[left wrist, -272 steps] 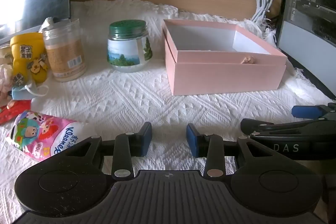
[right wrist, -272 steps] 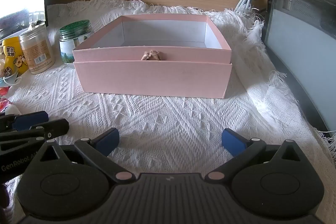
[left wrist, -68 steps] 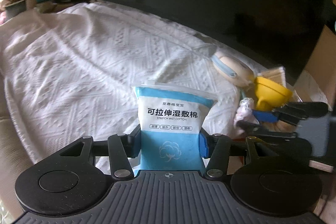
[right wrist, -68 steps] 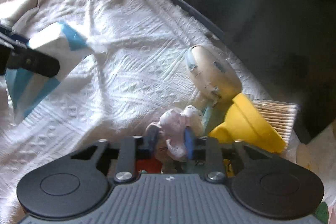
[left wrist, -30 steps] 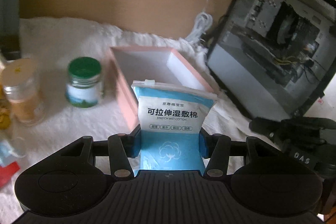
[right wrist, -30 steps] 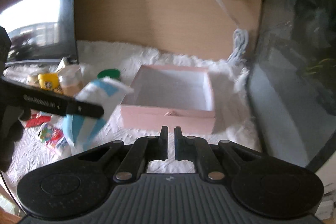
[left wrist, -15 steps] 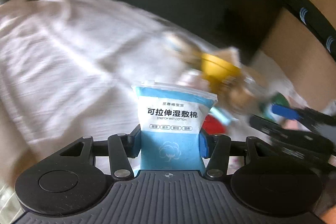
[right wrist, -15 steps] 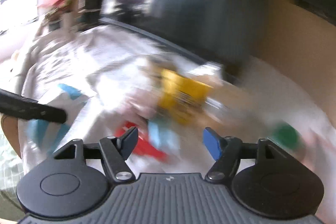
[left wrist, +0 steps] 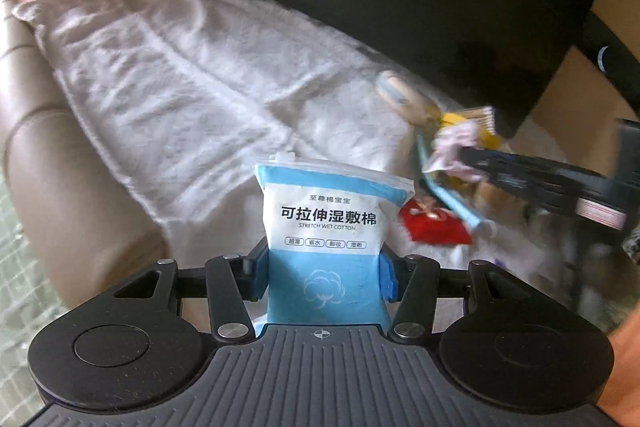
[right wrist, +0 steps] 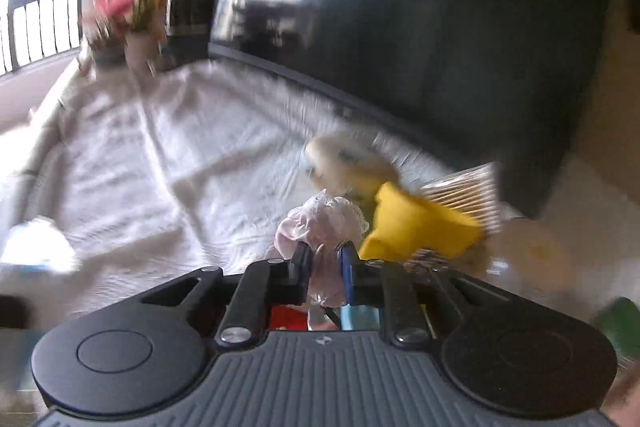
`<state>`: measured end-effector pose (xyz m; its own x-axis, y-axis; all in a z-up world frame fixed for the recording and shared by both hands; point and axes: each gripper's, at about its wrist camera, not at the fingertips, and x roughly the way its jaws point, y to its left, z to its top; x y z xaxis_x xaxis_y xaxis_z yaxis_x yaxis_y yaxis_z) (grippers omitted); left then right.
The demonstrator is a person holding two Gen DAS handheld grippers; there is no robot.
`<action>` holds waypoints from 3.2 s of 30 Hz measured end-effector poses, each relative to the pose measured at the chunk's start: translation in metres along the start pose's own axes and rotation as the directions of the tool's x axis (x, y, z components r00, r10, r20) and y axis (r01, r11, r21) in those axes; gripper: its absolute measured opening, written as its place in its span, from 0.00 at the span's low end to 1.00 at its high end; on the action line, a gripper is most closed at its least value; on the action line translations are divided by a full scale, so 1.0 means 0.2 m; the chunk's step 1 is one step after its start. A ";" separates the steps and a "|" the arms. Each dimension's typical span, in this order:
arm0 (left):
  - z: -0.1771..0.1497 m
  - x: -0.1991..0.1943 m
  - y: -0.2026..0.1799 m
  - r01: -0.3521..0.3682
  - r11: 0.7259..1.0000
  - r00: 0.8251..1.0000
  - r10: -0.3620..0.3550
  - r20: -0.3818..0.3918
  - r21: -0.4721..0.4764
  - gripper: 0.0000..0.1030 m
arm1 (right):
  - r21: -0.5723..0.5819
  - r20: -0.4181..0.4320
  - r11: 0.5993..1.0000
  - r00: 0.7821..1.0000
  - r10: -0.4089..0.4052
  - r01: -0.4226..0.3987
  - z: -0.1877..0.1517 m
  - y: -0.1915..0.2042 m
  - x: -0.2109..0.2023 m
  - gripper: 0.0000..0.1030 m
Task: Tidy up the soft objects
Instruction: 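Grasp the white crumpled tissue with the right gripper while the left gripper holds the blue pack, then carry the blue pack over the pink box and open the left gripper, then carry the white tissue over the pink box and open the right gripper, then grasp the beige round zippered pouch with the left gripper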
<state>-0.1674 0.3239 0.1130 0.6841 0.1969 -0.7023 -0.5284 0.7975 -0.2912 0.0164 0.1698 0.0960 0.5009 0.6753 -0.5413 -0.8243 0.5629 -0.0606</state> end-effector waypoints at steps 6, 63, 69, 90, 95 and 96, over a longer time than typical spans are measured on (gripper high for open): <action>-0.05 0.14 -0.28 0.187 0.977 0.973 -0.171 -0.153 0.101 0.54 | 0.057 -0.012 0.994 0.996 -0.090 0.090 -0.15 -0.20 -0.48 0.15; 0.16 0.78 -1.30 0.439 0.854 0.897 -0.397 -0.195 0.280 0.55 | 0.554 -0.184 0.737 0.920 -0.345 0.387 -0.40 -1.64 -0.74 0.46; 0.13 0.69 -0.78 0.265 0.948 0.959 -0.240 -0.150 0.174 0.55 | 0.541 -0.235 0.714 0.895 -0.379 0.444 -0.46 -1.58 -0.68 0.50; 0.40 0.71 -0.54 0.140 0.982 0.989 -0.146 0.036 0.125 0.55 | 0.109 -0.258 0.958 0.938 -0.230 0.265 -0.62 -0.44 -0.66 0.64; 0.68 0.85 -0.37 0.128 0.988 0.990 -0.122 0.068 -0.087 0.55 | 0.164 -0.273 0.943 0.932 -0.238 0.289 -0.64 -0.45 -0.67 0.64; 0.72 0.89 -0.34 0.130 0.984 0.991 -0.124 0.060 -0.124 0.55 | 0.172 -0.277 0.939 0.929 -0.244 0.298 -0.64 -0.46 -0.67 0.64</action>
<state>0.0629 0.3868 0.1015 0.7730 0.1304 -0.6209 -0.4932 0.7391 -0.4589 -0.0087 -0.0321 0.0669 0.5939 0.3582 -0.7204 -0.5795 0.8116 -0.0741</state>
